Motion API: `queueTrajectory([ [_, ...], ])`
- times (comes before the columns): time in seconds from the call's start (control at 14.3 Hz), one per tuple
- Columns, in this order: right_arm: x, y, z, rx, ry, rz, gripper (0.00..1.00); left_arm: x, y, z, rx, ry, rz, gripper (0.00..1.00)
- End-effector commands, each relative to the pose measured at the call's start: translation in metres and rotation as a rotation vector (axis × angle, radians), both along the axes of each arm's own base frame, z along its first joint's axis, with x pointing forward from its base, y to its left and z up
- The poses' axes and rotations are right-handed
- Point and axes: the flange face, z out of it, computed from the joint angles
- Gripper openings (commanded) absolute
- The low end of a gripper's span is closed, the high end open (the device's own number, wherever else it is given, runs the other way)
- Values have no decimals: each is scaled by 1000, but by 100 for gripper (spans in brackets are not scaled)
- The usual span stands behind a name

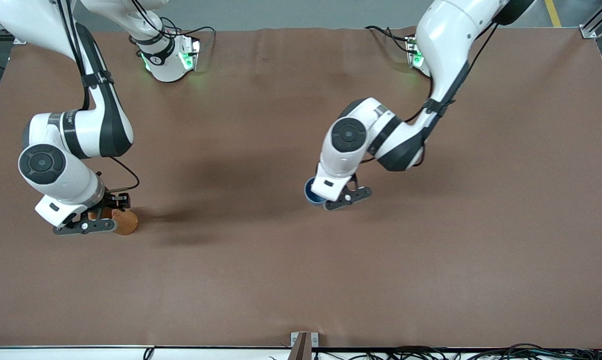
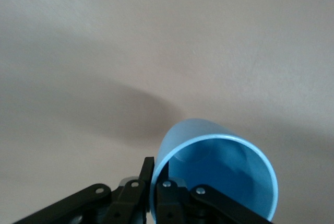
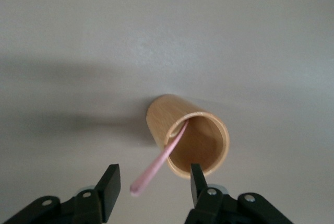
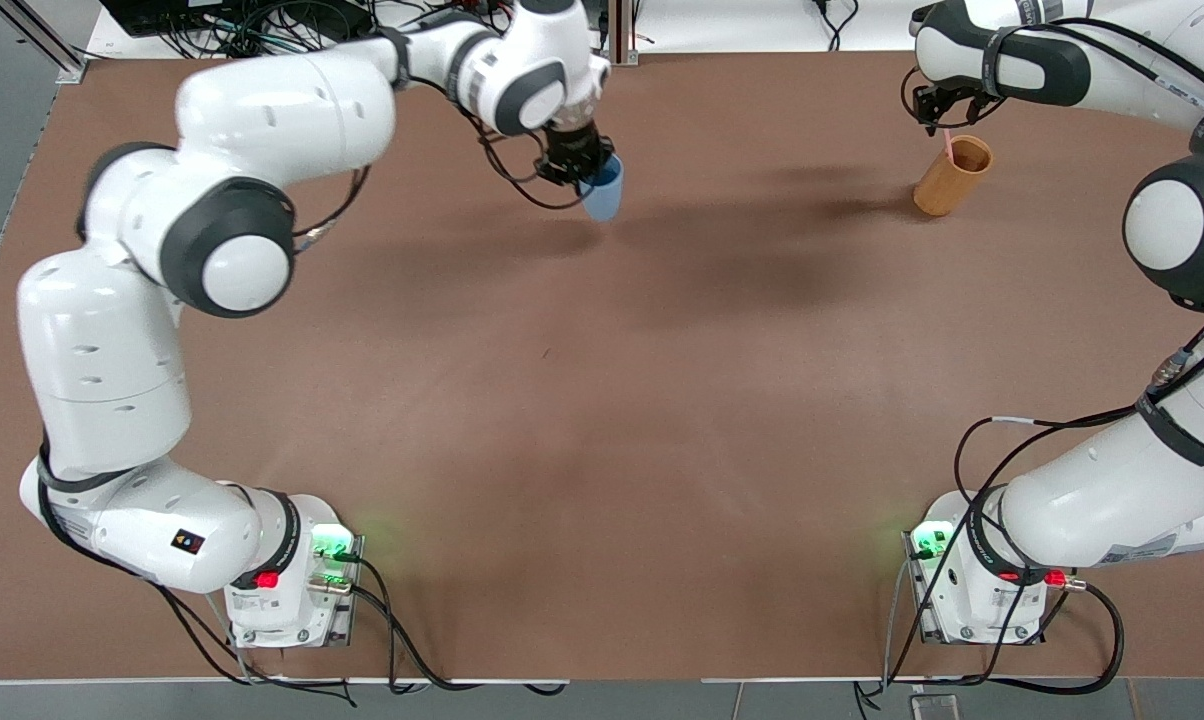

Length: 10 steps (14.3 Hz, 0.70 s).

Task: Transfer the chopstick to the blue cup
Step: 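Slide the blue cup toward the table middle while the right gripper grasps the chopstick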

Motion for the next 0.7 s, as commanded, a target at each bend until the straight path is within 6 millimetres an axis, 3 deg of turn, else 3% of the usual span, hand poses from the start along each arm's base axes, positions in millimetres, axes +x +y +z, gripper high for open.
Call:
queueTrajectory([
  [0.0, -17, 20, 8, -56, -8, -11, 56, 2, -11, -10, 29, -16, 5, 0],
  [0.21, -22, 33, 2, -104, -9, -10, 50, 3, -9, -30, 61, -29, -5, 1],
  [0.28, -22, 33, 1, -103, -10, -9, 41, 3, -8, -35, 61, -33, -8, 1],
  [0.42, -21, 29, -1, -103, -9, -15, 32, 5, -10, -37, 45, -49, -8, 1],
  [0.63, -18, 22, -1, -103, -14, -25, 26, 7, -8, -35, 41, -52, 2, 1],
])
